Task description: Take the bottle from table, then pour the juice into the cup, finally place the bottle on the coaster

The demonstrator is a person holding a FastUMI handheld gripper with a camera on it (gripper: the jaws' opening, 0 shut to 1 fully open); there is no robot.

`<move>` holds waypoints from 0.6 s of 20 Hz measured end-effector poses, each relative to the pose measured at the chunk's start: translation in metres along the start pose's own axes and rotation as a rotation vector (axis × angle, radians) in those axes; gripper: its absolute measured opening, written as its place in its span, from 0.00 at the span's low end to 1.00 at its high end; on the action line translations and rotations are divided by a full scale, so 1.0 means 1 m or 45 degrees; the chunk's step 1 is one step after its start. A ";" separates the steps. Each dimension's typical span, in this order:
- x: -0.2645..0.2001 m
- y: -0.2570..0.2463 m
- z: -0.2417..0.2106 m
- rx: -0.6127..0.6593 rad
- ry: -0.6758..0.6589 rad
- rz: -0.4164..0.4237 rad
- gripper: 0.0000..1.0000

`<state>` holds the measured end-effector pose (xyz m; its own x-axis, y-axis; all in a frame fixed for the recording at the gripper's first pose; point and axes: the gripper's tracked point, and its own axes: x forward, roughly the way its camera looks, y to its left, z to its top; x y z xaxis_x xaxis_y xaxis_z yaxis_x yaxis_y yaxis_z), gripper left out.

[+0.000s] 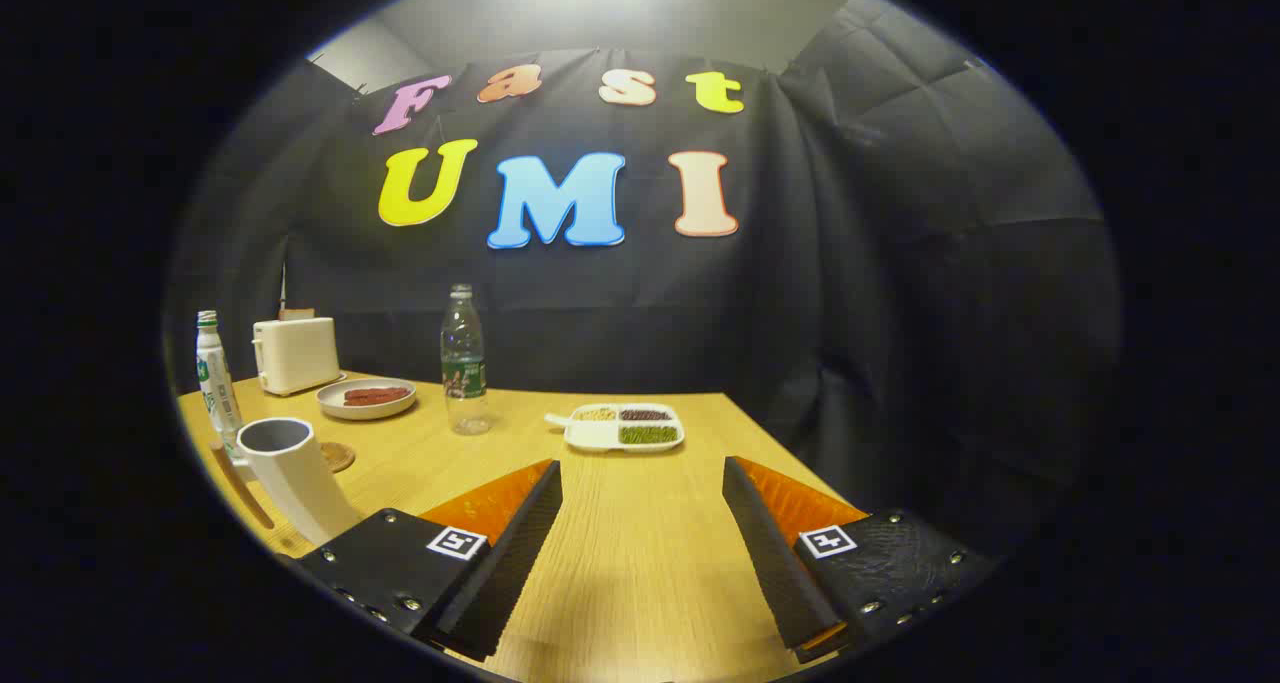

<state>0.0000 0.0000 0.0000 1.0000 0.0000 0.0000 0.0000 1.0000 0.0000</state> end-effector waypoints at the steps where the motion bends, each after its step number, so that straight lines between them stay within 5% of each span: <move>1: 0.003 0.004 0.014 0.015 -0.033 0.002 0.98; 12: -0.114 0.072 0.111 0.034 -0.089 -0.175 0.98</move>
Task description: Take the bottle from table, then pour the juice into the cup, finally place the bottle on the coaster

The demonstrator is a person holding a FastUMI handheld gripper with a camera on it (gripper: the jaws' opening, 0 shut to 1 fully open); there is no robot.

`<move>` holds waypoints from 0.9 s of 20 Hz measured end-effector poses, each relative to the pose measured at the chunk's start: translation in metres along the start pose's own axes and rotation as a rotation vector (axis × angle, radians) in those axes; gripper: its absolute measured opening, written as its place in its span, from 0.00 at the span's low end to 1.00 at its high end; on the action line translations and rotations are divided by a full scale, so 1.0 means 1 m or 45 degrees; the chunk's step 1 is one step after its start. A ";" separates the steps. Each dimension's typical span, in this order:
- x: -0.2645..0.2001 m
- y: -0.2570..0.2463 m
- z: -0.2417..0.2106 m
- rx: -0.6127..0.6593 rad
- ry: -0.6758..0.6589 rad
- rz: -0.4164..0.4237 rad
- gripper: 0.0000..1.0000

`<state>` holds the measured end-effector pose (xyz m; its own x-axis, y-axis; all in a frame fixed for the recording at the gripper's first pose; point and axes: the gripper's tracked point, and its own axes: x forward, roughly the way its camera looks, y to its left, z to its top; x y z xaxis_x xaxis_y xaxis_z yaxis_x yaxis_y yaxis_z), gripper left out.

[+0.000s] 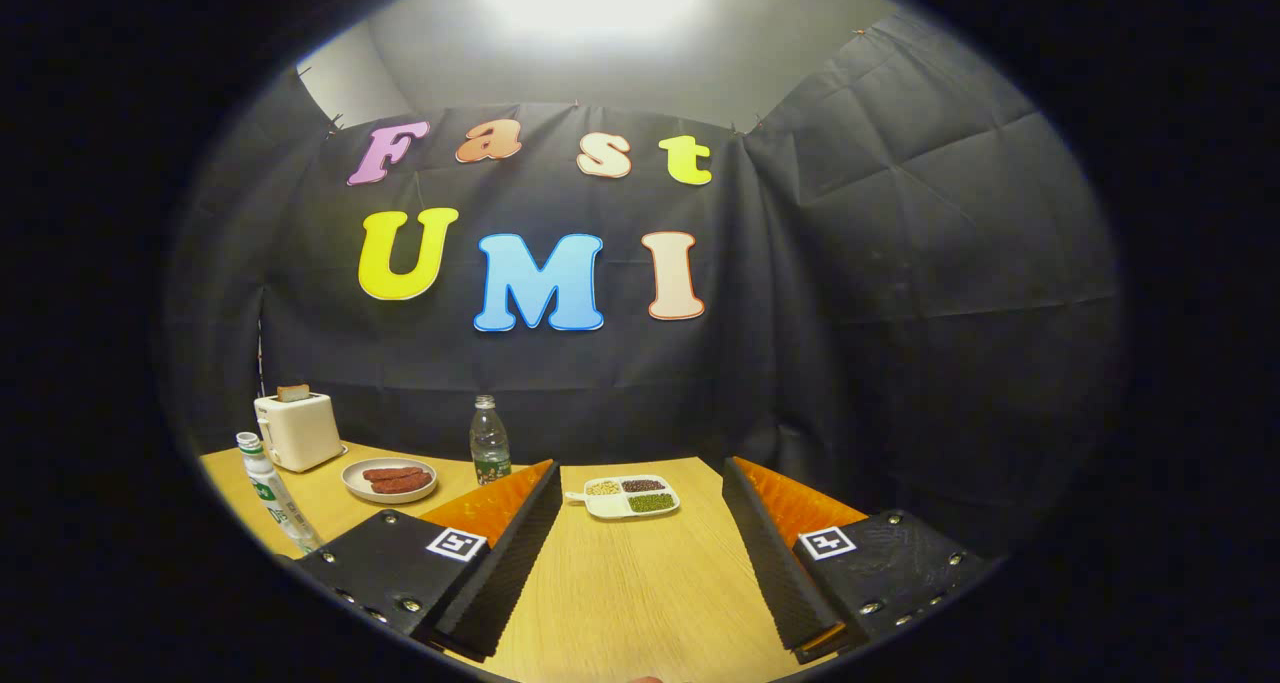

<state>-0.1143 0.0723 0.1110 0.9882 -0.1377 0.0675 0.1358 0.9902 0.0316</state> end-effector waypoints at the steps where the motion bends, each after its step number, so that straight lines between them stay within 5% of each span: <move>1: -0.012 0.011 0.004 -0.001 0.003 0.003 0.98; 8: -0.058 0.113 0.026 -0.026 -0.024 0.133 0.98; 18: -0.054 0.230 0.019 0.000 -0.008 0.199 0.98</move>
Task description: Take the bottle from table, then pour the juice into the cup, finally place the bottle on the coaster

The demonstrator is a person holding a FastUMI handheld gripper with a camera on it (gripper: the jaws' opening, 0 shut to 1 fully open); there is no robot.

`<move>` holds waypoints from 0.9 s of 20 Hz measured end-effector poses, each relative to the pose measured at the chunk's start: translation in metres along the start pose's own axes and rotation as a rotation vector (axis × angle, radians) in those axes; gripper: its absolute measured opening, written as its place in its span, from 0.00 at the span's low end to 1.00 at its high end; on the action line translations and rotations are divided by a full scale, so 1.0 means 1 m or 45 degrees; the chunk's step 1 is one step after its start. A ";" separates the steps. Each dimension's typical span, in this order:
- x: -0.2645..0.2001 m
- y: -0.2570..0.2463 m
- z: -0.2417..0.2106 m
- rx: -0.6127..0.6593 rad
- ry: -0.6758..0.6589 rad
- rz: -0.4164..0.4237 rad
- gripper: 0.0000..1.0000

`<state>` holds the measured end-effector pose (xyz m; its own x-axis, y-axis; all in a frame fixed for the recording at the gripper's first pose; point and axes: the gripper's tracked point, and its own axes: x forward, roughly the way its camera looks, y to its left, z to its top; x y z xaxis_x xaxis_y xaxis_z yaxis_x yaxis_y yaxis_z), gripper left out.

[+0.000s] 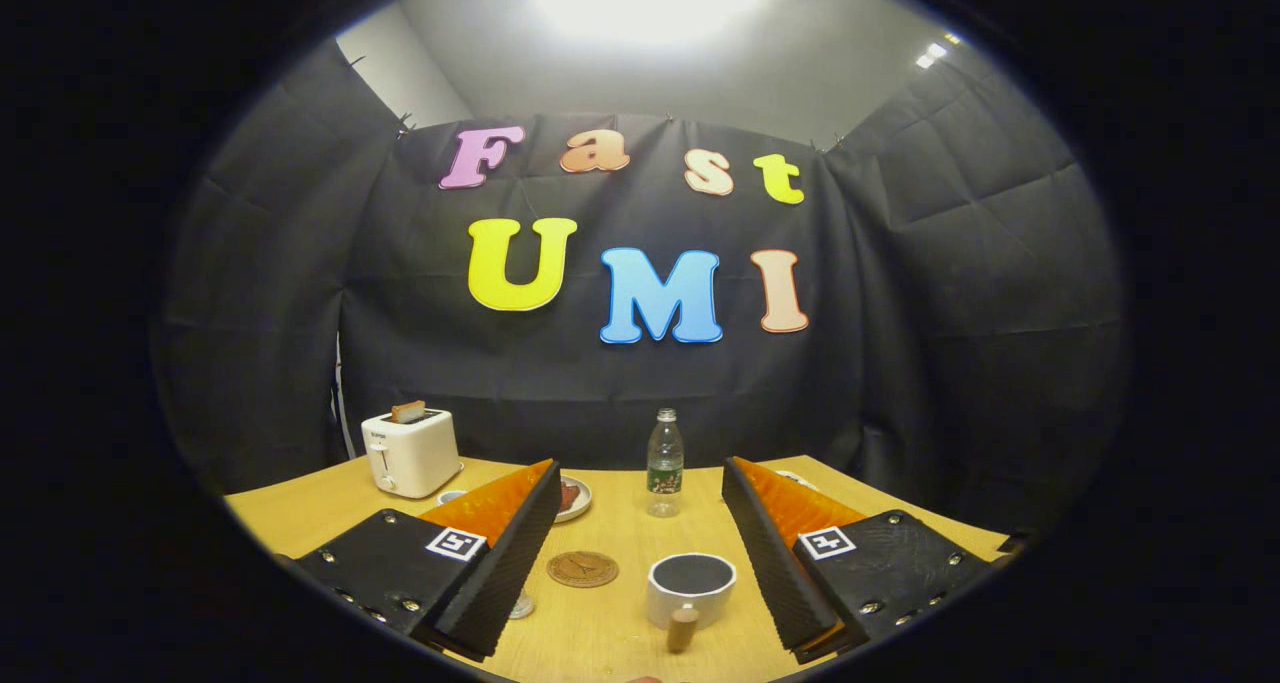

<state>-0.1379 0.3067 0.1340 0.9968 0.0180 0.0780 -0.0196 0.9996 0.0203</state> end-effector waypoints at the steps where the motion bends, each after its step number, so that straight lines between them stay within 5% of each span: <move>1: 0.004 0.007 -0.003 0.009 0.009 -0.004 0.98; 18: 0.069 0.054 -0.060 0.005 0.090 -0.067 0.98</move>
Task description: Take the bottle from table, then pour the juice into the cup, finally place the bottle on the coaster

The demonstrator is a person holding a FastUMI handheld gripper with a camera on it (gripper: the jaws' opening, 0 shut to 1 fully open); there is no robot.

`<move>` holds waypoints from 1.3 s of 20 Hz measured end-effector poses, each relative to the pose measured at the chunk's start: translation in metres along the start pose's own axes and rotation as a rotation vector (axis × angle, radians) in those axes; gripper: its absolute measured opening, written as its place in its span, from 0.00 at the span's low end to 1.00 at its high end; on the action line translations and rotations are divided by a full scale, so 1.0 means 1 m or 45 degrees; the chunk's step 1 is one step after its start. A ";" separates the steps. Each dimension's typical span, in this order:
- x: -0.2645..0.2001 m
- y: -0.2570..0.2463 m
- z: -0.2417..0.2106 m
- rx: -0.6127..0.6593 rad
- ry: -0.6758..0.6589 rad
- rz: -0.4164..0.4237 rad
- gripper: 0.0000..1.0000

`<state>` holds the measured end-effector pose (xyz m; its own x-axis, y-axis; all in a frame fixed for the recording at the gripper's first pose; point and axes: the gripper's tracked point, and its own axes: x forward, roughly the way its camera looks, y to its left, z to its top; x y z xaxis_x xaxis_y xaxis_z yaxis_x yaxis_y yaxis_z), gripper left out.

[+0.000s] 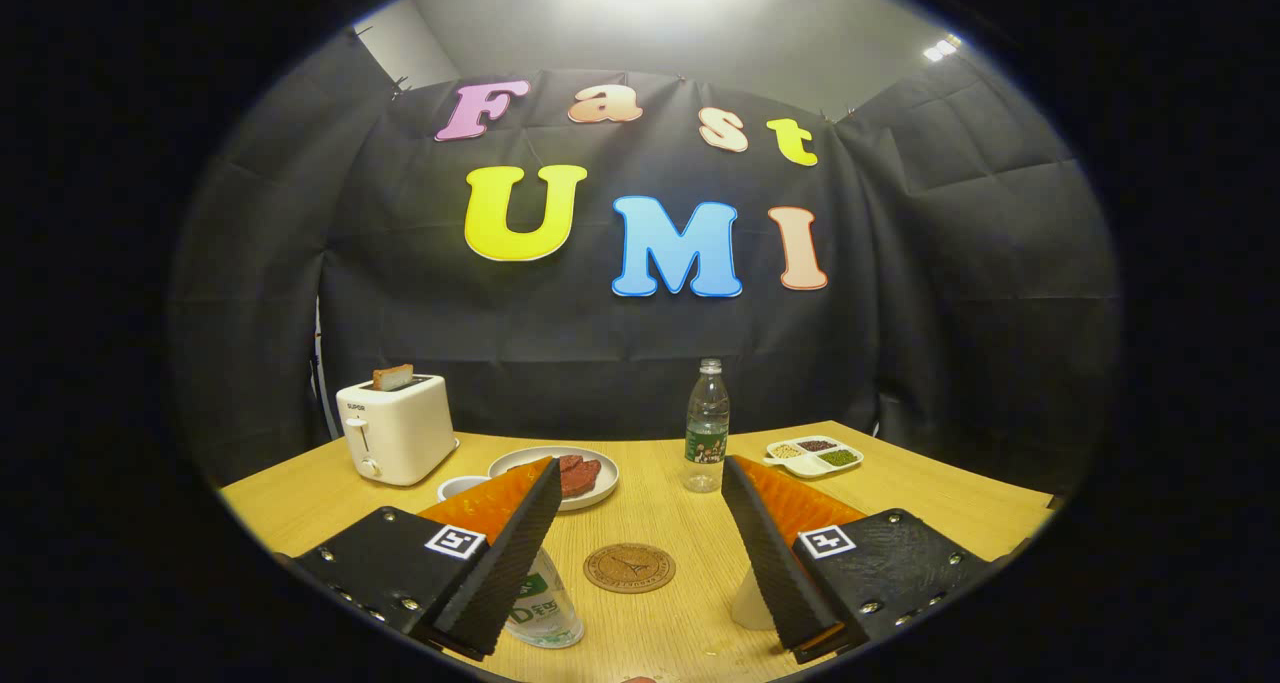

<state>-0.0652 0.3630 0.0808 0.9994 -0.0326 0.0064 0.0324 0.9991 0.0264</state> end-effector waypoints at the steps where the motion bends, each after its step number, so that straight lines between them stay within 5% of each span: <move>1: 0.001 0.001 -0.001 0.008 0.007 0.000 0.98; 11: -0.017 0.042 0.026 -0.022 -0.111 0.081 0.98; 17: -0.009 0.076 -0.005 -0.050 -0.052 0.167 0.98; 26: 0.009 0.078 -0.065 -0.092 0.036 0.132 0.98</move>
<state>-0.0531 0.4426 0.0181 0.9972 0.0711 -0.0226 -0.0721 0.9964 -0.0446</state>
